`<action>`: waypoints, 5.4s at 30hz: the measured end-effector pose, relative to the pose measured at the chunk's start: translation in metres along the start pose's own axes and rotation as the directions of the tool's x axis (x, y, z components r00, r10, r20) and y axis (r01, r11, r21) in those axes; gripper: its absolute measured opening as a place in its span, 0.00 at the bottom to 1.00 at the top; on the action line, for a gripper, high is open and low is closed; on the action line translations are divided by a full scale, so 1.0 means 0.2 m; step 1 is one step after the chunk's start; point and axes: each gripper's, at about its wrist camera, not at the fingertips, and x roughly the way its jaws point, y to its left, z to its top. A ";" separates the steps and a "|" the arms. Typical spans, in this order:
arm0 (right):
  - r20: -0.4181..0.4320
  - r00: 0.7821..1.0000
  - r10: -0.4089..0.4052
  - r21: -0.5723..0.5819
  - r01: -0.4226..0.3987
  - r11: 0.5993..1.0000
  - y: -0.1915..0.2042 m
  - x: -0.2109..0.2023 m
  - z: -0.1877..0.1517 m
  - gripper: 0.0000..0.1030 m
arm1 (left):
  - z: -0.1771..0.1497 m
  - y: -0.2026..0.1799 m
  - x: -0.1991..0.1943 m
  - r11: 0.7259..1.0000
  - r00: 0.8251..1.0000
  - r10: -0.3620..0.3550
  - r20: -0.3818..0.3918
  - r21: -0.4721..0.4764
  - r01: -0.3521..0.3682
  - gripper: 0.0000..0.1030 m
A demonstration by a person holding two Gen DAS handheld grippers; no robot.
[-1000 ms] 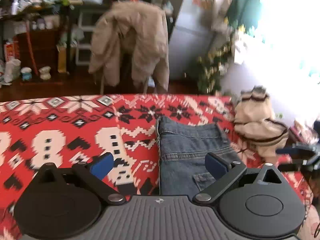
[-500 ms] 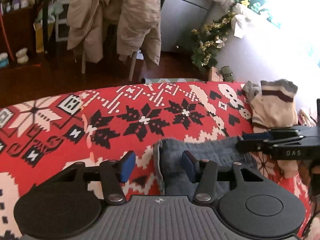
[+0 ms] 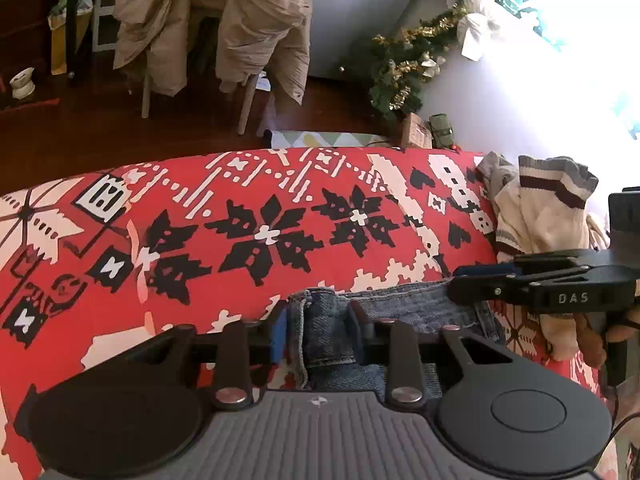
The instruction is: Fold clothes
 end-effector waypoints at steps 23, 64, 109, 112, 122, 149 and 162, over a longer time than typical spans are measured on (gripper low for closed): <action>0.239 0.969 0.070 -0.400 0.032 0.916 0.65 -1.08 -0.64 0.19 | -0.67 -0.48 -1.01 0.966 0.976 -0.165 0.141 0.225 0.130 0.15; -0.025 0.980 0.197 0.164 -0.190 0.968 0.13 -0.68 -1.18 0.38 | -1.04 -0.13 -0.60 0.895 0.953 -0.303 -0.010 -0.348 0.280 0.52; 0.163 0.984 -0.072 -0.211 0.105 0.972 0.30 -0.59 -0.95 0.11 | -0.94 -0.22 -0.48 0.995 0.993 -0.093 0.072 -0.038 0.096 0.03; 0.156 0.983 -0.096 -0.262 0.135 0.956 0.29 -0.58 -1.02 0.11 | -0.95 -0.21 -0.51 0.995 0.993 -0.087 0.074 -0.035 0.090 0.03; 0.208 0.975 -0.078 -0.207 0.122 0.971 0.29 -0.63 -0.97 0.14 | -0.88 -0.22 -0.55 1.000 0.993 -0.006 0.118 0.011 0.004 0.02; 0.089 0.995 0.053 -0.483 -0.003 0.876 1.12 -0.36 -0.99 0.19 | -1.01 -0.16 -0.58 0.952 0.983 0.113 0.146 0.266 -0.149 0.18; 0.030 1.000 0.001 -0.511 0.015 0.859 1.19 -0.17 -0.89 0.05 | -1.04 -0.15 -0.60 0.949 0.977 0.094 0.192 0.281 -0.146 0.17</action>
